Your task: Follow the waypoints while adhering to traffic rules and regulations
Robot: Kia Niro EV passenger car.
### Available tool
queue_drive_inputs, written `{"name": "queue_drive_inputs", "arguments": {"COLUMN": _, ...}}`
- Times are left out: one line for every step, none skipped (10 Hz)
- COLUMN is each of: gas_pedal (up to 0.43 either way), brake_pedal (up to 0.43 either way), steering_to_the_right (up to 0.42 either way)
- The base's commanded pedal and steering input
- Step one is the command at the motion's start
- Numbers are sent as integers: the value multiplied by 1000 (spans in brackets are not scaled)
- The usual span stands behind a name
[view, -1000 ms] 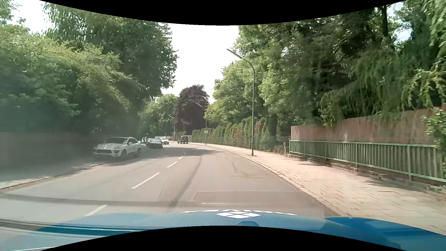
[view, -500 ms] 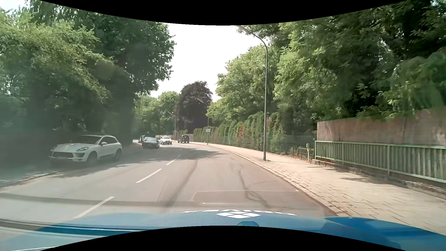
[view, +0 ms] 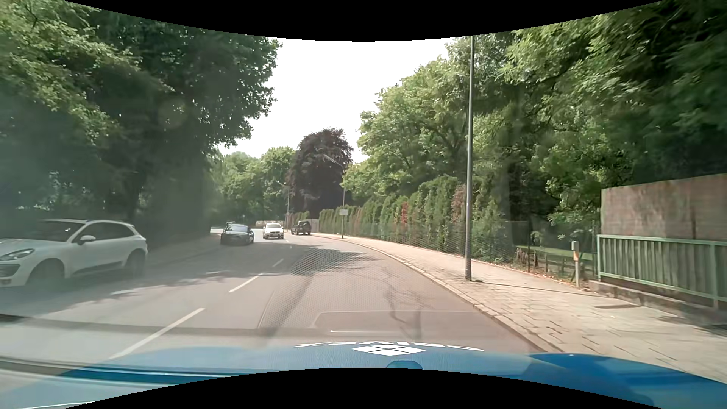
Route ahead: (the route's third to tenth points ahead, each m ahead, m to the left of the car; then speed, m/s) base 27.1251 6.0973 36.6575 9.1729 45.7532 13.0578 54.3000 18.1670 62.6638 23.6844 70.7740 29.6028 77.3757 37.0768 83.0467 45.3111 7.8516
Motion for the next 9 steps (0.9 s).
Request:
{"name": "queue_drive_inputs", "arguments": {"gas_pedal": 157, "brake_pedal": 0, "steering_to_the_right": -38}}
{"name": "queue_drive_inputs", "arguments": {"gas_pedal": 157, "brake_pedal": 0, "steering_to_the_right": -39}}
{"name": "queue_drive_inputs", "arguments": {"gas_pedal": 157, "brake_pedal": 0, "steering_to_the_right": -41}}
{"name": "queue_drive_inputs", "arguments": {"gas_pedal": 157, "brake_pedal": 0, "steering_to_the_right": -42}}
{"name": "queue_drive_inputs", "arguments": {"gas_pedal": 157, "brake_pedal": 0, "steering_to_the_right": -44}}
{"name": "queue_drive_inputs", "arguments": {"gas_pedal": 157, "brake_pedal": 0, "steering_to_the_right": -48}}
{"name": "queue_drive_inputs", "arguments": {"gas_pedal": 157, "brake_pedal": 0, "steering_to_the_right": -50}}
{"name": "queue_drive_inputs", "arguments": {"gas_pedal": 157, "brake_pedal": 0, "steering_to_the_right": -51}}
{"name": "queue_drive_inputs", "arguments": {"gas_pedal": 157, "brake_pedal": 0, "steering_to_the_right": -52}}
